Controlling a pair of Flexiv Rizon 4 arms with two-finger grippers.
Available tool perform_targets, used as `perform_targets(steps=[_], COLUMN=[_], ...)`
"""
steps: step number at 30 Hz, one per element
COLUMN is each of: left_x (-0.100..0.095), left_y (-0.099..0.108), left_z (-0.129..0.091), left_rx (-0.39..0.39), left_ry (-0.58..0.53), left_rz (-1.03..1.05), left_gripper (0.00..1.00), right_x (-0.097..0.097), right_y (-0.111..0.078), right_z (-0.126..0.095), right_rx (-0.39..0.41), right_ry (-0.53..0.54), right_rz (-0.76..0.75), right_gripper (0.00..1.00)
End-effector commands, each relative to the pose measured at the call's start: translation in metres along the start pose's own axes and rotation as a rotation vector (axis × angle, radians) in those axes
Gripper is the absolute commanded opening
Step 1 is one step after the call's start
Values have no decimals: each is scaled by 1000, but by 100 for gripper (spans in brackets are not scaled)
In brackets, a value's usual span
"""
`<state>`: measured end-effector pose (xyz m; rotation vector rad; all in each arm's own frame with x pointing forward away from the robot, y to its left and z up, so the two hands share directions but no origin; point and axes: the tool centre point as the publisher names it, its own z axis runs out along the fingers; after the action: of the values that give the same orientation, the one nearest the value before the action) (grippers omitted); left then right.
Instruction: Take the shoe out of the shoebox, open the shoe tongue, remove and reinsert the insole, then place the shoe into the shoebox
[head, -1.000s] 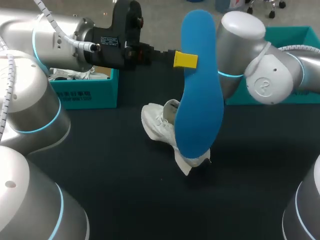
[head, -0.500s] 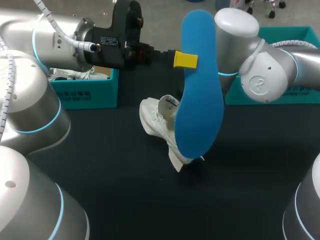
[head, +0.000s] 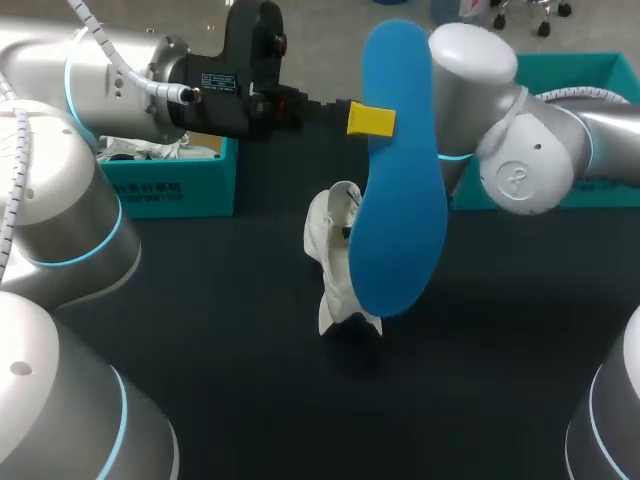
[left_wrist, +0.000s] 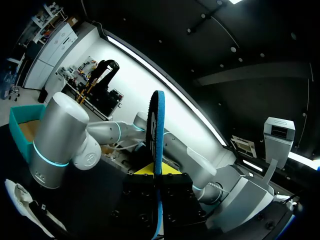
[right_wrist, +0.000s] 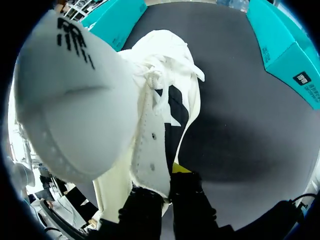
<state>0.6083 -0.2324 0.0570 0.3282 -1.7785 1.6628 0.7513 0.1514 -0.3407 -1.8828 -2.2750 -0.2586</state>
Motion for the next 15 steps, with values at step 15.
perform_targets(steps=[15], left_x=[-1], left_y=[0], left_z=[2], left_rx=[1], left_ry=[0], left_rz=[0], left_gripper=[0], right_x=[-1], right_y=[-5], right_z=[25], right_rx=[-37], right_ry=[-80], right_rz=[-26], right_gripper=[0])
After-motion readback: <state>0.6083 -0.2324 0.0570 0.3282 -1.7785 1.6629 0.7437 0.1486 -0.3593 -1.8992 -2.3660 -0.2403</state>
